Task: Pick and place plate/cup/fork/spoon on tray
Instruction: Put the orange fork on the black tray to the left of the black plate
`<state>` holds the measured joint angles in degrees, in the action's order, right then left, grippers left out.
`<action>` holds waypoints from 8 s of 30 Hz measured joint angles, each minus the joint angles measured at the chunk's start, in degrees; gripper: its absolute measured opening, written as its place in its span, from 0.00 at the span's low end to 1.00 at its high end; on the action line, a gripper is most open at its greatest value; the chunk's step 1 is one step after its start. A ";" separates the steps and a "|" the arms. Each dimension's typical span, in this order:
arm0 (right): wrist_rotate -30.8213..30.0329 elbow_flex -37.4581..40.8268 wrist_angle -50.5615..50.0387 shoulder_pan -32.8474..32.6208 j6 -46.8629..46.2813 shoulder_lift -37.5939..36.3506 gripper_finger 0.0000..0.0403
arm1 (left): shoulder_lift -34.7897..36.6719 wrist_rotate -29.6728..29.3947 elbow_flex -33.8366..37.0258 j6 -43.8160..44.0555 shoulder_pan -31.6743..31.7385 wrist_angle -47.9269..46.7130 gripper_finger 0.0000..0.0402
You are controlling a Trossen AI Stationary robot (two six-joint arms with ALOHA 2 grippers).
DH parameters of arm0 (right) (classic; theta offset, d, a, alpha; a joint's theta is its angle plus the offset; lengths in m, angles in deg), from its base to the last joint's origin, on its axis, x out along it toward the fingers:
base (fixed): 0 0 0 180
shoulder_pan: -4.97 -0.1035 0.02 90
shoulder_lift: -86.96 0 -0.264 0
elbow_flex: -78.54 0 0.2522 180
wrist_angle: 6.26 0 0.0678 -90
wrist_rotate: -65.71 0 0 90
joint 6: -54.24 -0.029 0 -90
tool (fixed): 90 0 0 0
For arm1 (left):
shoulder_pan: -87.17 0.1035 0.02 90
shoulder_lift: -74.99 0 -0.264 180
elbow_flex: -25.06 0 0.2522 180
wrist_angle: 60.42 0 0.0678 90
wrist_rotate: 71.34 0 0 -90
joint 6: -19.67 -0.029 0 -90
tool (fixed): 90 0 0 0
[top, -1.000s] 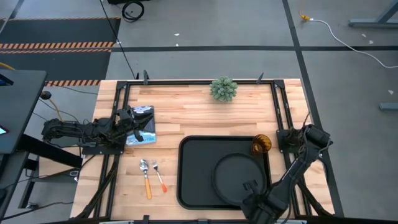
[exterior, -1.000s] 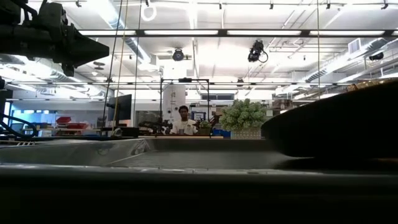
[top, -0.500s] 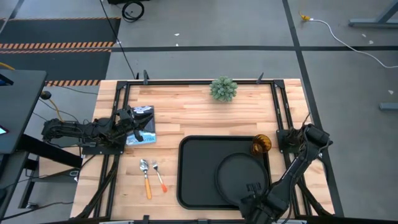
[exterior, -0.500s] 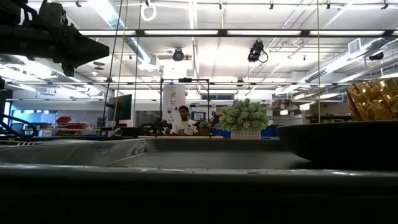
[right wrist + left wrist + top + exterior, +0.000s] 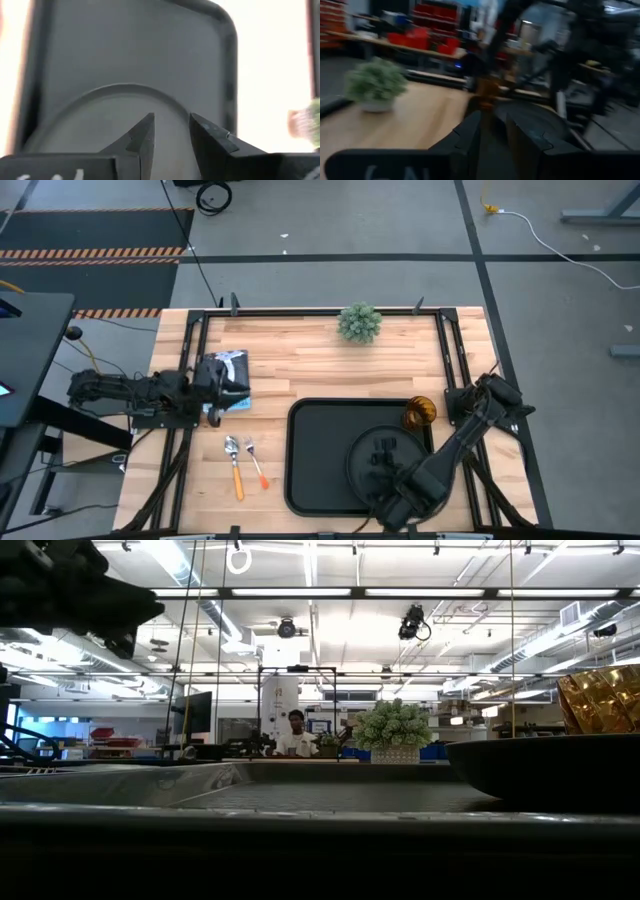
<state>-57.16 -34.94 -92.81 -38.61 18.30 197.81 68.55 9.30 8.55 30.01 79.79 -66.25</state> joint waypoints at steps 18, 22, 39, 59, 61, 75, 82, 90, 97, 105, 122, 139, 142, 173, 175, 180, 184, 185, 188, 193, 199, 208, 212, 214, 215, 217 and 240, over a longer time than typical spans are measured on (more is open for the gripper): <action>-2.68 23.64 25.54 14.26 25.15 -10.39 0.31 | -18.54 -3.24 -5.77 7.13 -10.46 -0.39 0.21; -1.30 32.46 38.77 17.47 29.24 -16.54 0.31 | -23.79 -6.48 -9.59 10.93 -11.96 -4.07 0.21; -2.09 44.76 61.70 21.95 33.50 -22.80 0.31 | -47.40 -14.73 -20.49 39.54 -24.83 -10.57 0.21; 20.53 44.76 76.97 38.22 60.12 -22.77 0.31 | -65.96 -25.01 -35.59 67.17 -28.79 -28.29 0.15; 22.47 44.76 76.92 39.81 60.38 -22.77 0.31 | -68.31 -24.96 -36.98 69.13 -29.77 -28.44 0.13; 33.65 44.76 84.88 49.34 69.36 -22.75 0.30 | -80.06 -23.26 -51.69 94.00 -32.41 -55.03 0.09; 24.90 49.16 89.52 48.61 67.86 -23.19 0.27 | -85.34 -18.86 -54.10 100.78 -32.41 -59.83 0.08; 21.58 53.72 92.24 48.20 68.98 -27.73 0.24 | -88.15 -16.86 -54.10 101.96 -31.40 -59.55 0.08; 23.40 57.64 92.55 48.05 68.93 -35.92 0.23 | -88.17 -10.95 -55.67 107.37 -30.66 -58.68 0.08; 26.93 61.50 92.51 48.03 68.70 -40.04 0.23 | -89.48 -13.60 -60.97 107.89 -30.66 -61.39 0.08; 30.38 62.20 94.19 48.03 67.38 -39.60 0.23 | -97.85 -2.04 -61.05 113.57 -26.33 -61.41 0.26; 35.21 62.90 95.62 48.03 67.38 -39.60 0.23 | -96.36 2.79 -65.38 119.78 -29.39 -60.16 0.27; 35.79 64.13 97.40 48.03 67.14 -39.60 0.23 | -97.41 3.47 -65.22 121.56 -30.07 -60.71 0.27; 37.47 66.59 102.81 46.35 67.60 -39.60 0.23 | -103.30 6.21 -65.37 119.62 -26.86 -61.50 0.10; 37.48 66.59 102.79 46.35 67.60 -39.60 0.23 | -103.30 6.25 -65.39 119.31 -26.86 -61.50 0.06; 37.47 66.59 102.79 46.35 67.60 -39.60 0.23 | -103.30 6.38 -65.35 117.44 -26.86 -61.04 0.03; 37.47 66.59 102.77 46.37 67.61 -39.60 0.23 | -103.32 6.32 -65.33 115.81 -26.88 -61.44 0.05; 37.47 66.59 102.76 46.37 67.61 -39.60 0.23 | -103.32 6.21 -65.38 115.26 -26.88 -61.54 0.06; 37.47 66.59 102.76 46.37 67.60 -39.60 0.23 | -103.63 6.15 -66.53 113.64 -26.78 -63.21 0.05; 37.47 66.59 102.76 46.37 67.60 -39.60 0.23 | -103.71 5.06 -69.87 112.25 -26.49 -68.91 0.04; 37.11 66.59 102.68 46.35 67.51 -39.60 0.23 | -103.71 1.84 -73.21 112.01 -26.15 -72.37 0.05; 31.36 66.57 96.95 46.37 67.07 -41.98 0.23 | -103.60 -4.17 -76.42 109.34 -24.69 -71.48 0.05; 30.34 66.56 94.43 46.37 67.14 -43.15 0.23 | -103.54 -7.95 -77.41 106.37 -23.29 -68.78 0.05; 29.06 66.55 93.69 46.39 67.22 -43.52 0.23 | -103.51 -9.46 -77.50 104.25 -22.40 -65.36 0.05; 28.69 66.55 93.28 46.39 67.32 -43.79 0.23 | -103.51 -9.97 -77.50 102.81 -21.90 -63.53 0.05; 28.00 66.55 92.30 46.37 67.40 -44.45 0.23 | -103.57 -10.86 -77.50 99.83 -20.93 -59.92 0.05; 26.50 66.55 82.98 46.43 67.62 -52.92 0.23 | -109.92 -11.43 -77.57 83.40 -15.21 -33.02 0.05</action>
<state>-30.66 31.61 -9.82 7.82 85.92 144.89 -41.37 -2.13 -69.02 113.41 64.58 -99.26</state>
